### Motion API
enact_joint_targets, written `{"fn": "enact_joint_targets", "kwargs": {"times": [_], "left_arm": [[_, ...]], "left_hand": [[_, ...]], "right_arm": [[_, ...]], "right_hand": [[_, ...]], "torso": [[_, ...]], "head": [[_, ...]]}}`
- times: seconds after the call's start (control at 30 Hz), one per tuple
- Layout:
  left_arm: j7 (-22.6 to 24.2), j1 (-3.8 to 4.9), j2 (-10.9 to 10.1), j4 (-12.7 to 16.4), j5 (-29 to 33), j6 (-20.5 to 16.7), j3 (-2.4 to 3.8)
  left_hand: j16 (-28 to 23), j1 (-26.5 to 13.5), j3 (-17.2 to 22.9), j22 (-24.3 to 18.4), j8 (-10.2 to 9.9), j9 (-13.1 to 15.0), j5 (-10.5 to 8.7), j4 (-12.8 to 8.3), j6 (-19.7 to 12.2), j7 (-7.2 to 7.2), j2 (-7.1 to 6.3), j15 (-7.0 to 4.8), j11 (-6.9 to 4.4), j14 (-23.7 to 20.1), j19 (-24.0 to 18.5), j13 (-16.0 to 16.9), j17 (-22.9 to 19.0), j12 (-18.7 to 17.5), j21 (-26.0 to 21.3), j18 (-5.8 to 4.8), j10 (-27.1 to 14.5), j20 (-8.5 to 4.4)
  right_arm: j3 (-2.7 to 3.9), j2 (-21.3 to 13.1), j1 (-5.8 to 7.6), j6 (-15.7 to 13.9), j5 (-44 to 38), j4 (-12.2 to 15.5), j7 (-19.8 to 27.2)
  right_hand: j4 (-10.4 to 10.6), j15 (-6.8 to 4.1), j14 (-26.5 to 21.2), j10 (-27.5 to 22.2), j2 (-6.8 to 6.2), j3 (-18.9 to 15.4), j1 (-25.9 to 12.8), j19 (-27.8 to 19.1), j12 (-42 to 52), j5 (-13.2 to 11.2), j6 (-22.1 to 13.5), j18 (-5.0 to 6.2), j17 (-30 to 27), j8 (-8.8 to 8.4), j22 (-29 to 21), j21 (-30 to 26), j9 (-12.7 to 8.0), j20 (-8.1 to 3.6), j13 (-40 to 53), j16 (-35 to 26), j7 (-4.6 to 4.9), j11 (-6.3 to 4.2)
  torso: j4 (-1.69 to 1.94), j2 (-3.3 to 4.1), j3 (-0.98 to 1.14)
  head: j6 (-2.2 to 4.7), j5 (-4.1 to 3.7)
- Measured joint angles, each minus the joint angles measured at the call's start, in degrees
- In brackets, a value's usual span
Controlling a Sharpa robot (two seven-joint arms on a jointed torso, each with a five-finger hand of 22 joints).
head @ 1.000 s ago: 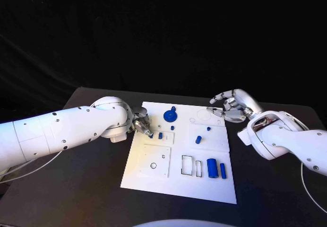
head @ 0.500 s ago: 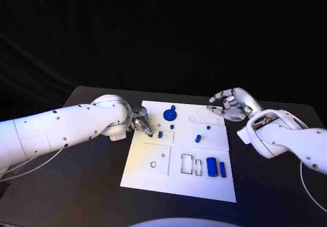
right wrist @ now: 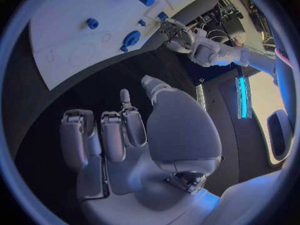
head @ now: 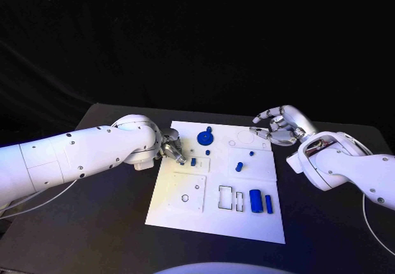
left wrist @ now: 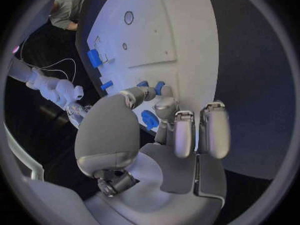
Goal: Assemble the parts on the task board
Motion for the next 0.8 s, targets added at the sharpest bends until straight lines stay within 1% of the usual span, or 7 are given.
{"fn": "enact_joint_targets", "kwargs": {"times": [0.23,0.37,0.4,0.47,0.53,0.6,0.8], "left_arm": [[-0.1,-0.01,0.1,-0.1,0.0,0.0,-0.01],[-0.1,-0.02,0.2,-0.3,0.0,0.0,-0.02],[-0.1,-0.03,0.2,-0.4,0.0,0.0,-0.03],[-0.1,-0.07,0.2,-0.5,0.0,0.0,-0.06],[-0.1,-0.10,0.2,-0.5,0.0,-0.1,-0.07],[-0.1,-0.13,0.2,-0.6,0.0,-0.2,-0.08],[-0.1,-0.22,-0.2,-0.6,0.2,-0.6,0.07]], "left_hand": [[0.0,-0.6,-0.3,0.0,0.0,0.1,-0.02,-0.3,0.3,-0.33,0.02,-0.21,-0.08,0.2,0.2,0.2,0.0,0.0,0.0,0.00,0.1,-0.22],[0.0,-2.5,-0.3,0.0,0.0,0.2,-0.28,-0.3,0.8,-0.84,0.26,-0.22,-0.08,0.2,0.0,0.2,0.0,0.0,0.0,0.00,0.1,-0.41],[0.0,-3.3,-0.6,0.0,-0.2,0.2,-0.42,0.0,1.2,-1.20,0.24,-0.32,-0.19,0.3,0.0,0.1,0.0,0.0,0.0,0.00,0.2,-0.41],[0.0,-4.5,-2.7,0.0,-0.4,0.2,-0.41,1.8,1.7,-1.70,0.28,-0.41,-0.52,0.2,0.0,-0.1,0.0,0.0,0.0,0.00,0.0,-0.41],[0.0,-5.0,-3.9,0.0,-0.4,0.2,-0.40,2.6,1.6,-1.80,0.23,-0.41,-0.39,0.2,0.0,-0.3,0.0,-0.2,0.0,0.00,-0.1,-0.41],[0.0,-5.8,-5.0,0.0,-0.7,0.2,-0.40,3.7,1.5,-1.48,-0.04,-0.41,-0.30,0.2,0.0,-0.4,0.0,-0.2,0.0,0.00,-0.4,-0.41],[0.0,-6.8,-8.9,0.0,-1.3,0.2,-0.45,6.5,1.6,-1.40,-0.18,-0.41,-0.10,0.2,0.0,-0.6,0.0,-0.6,0.0,0.00,-0.6,-0.41]], "right_arm": [[0.00,0.0,0.00,0.0,0.0,0.0,0.0],[0.00,0.0,0.00,0.0,0.0,0.0,0.0],[0.00,0.0,0.00,0.0,0.0,0.0,0.0],[0.00,0.0,0.00,0.0,0.0,0.0,0.1],[0.00,0.0,0.00,0.0,0.0,0.0,0.1],[0.00,0.0,0.00,0.0,0.0,0.0,0.1],[0.00,0.0,0.00,0.0,0.0,0.0,0.1]], "right_hand": [[0.0,0.00,0.0,0.0,0.00,0.0,0.0,0.0,0.0,0.0,0.0,0.00,0.0,0.00,0.0,0.0,0.0,0.00,0.0,0.0,0.00,0.00],[0.0,0.00,0.0,0.0,0.00,0.0,0.0,0.0,0.0,0.0,0.0,0.00,0.0,0.00,0.0,-0.2,0.0,0.00,0.0,0.0,0.00,0.00],[0.0,0.00,0.0,0.0,0.00,0.0,0.0,0.0,0.0,0.0,0.0,0.00,0.0,0.00,0.0,-0.2,0.0,0.00,0.0,0.0,0.00,0.00],[0.2,0.00,0.0,0.0,0.00,-0.2,0.0,0.0,0.0,0.0,0.0,0.00,0.0,0.00,0.0,-0.2,0.0,0.00,0.0,0.0,0.00,0.00],[0.2,0.00,0.0,0.0,0.00,-0.2,0.0,0.0,0.0,0.0,0.0,0.08,0.0,0.00,0.0,-0.2,0.0,0.00,0.0,0.0,0.00,0.00],[0.2,0.00,0.0,0.0,0.00,-0.2,0.0,0.0,0.0,0.0,0.0,0.89,0.0,0.00,0.0,-0.2,0.0,0.00,0.0,0.0,0.00,0.00],[0.3,0.00,0.0,0.0,0.14,-0.3,-0.1,0.0,-0.3,0.0,0.0,0.89,0.0,0.00,0.0,-0.2,0.0,0.00,0.0,0.0,0.00,0.00]], "torso": [[-0.01,0.00,0.01],[0.00,0.00,0.02],[0.00,0.00,0.02],[0.01,-0.01,0.02],[0.01,-0.01,0.01],[0.01,-0.01,0.00],[-0.01,-0.01,-0.04]], "head": [[-0.01,-0.05],[0.02,-0.05],[0.04,-0.06],[0.09,-0.08],[0.12,-0.09],[0.15,-0.09],[0.28,-0.14]]}}
